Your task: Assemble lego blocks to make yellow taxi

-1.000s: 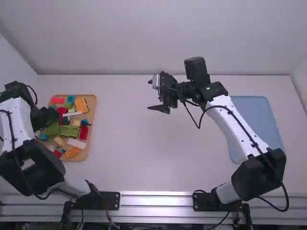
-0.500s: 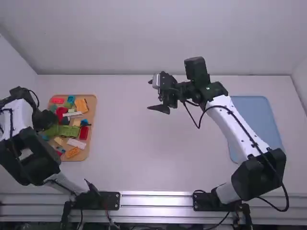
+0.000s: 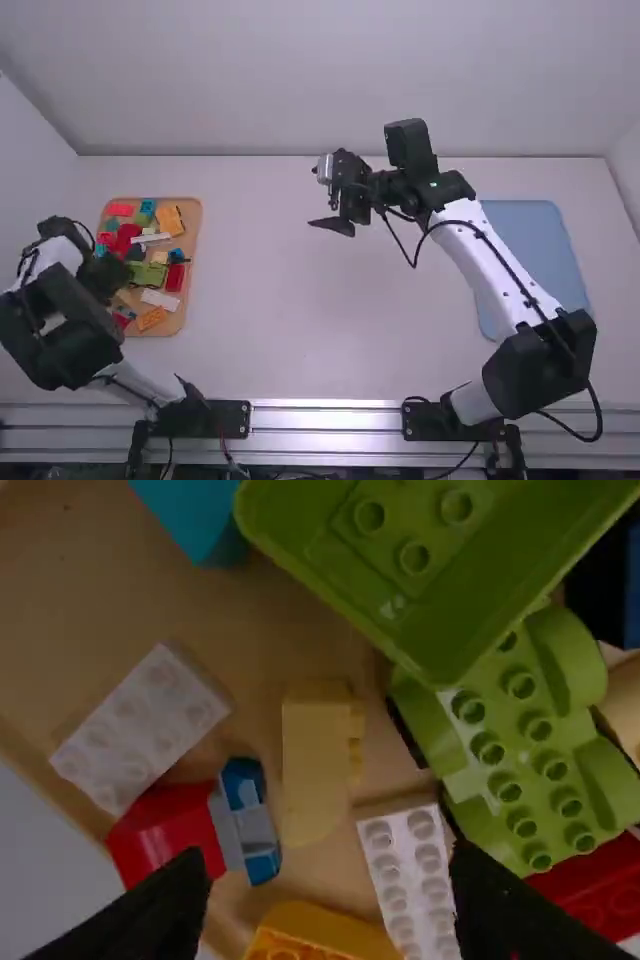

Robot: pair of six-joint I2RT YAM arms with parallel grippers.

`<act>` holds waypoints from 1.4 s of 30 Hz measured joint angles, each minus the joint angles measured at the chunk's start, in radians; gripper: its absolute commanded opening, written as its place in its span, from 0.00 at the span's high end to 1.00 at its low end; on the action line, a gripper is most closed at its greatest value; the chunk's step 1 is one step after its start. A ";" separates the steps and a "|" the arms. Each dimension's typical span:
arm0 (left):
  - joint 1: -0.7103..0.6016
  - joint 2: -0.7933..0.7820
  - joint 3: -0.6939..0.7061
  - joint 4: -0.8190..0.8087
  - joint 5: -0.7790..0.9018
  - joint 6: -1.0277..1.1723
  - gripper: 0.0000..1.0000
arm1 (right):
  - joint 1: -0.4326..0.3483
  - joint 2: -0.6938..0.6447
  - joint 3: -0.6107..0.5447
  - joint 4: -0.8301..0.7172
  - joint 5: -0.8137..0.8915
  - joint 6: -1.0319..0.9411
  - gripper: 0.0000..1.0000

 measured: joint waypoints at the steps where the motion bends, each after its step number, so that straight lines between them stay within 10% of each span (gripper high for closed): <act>1: 0.003 0.000 -0.010 0.013 0.008 0.003 0.41 | 0.000 0.000 0.000 0.000 0.001 0.002 0.01; 30: 0.012 0.011 -0.122 0.217 0.022 0.025 0.52 | 0.000 0.000 0.000 0.000 0.001 -0.002 0.01; 42: 0.012 0.039 0.031 -0.060 0.022 0.025 0.41 | 0.000 0.000 0.000 0.023 0.001 0.000 0.01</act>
